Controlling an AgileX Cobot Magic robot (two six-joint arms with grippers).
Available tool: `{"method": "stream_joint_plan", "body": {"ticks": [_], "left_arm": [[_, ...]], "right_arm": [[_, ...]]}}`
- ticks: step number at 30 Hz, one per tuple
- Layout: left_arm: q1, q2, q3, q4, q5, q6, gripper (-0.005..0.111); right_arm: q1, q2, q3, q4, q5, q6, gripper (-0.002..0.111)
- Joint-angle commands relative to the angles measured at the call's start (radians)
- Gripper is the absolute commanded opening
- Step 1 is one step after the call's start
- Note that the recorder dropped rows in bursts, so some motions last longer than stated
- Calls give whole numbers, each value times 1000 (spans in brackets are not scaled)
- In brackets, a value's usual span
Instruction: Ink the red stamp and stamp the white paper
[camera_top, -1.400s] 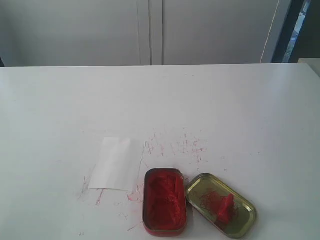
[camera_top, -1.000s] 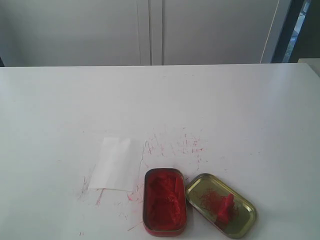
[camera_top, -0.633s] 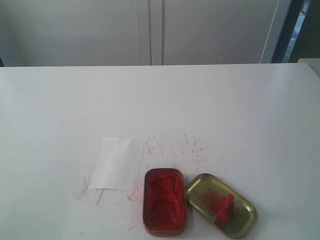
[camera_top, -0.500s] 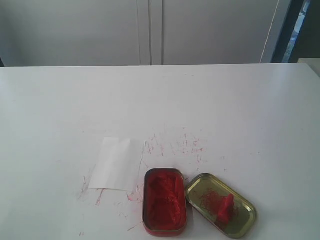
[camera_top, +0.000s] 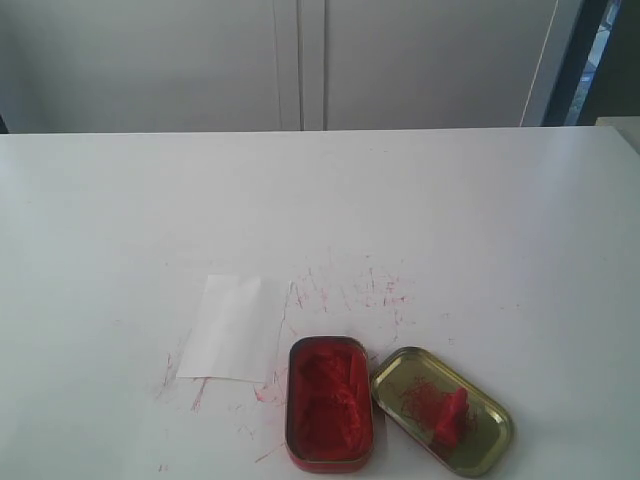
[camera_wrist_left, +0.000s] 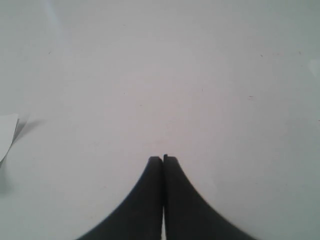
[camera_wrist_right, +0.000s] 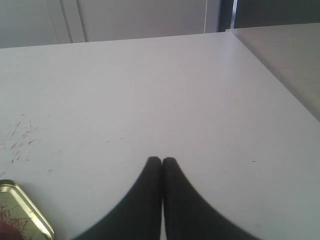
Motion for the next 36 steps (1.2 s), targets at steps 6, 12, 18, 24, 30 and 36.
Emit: {"method": "stream_joint_plan", "body": {"ticks": [6, 12, 18, 24, 30, 36], "left_arm": [[2, 7, -6, -10, 5, 0, 0], [2, 7, -6, -10, 5, 0, 0], [2, 7, -6, -10, 5, 0, 0], [2, 7, -6, -10, 5, 0, 0], [2, 7, -6, -10, 5, 0, 0], [2, 7, -6, -10, 5, 0, 0]], "right_arm": [[-5, 3, -5, 0, -15, 3, 0], [-5, 3, -5, 0, -36, 3, 0], [-5, 3, -5, 0, -209, 3, 0], [-5, 3, -5, 0, -419, 3, 0], [-5, 3, -5, 0, -481, 3, 0], [-5, 3, -5, 0, -489, 3, 0]]}}
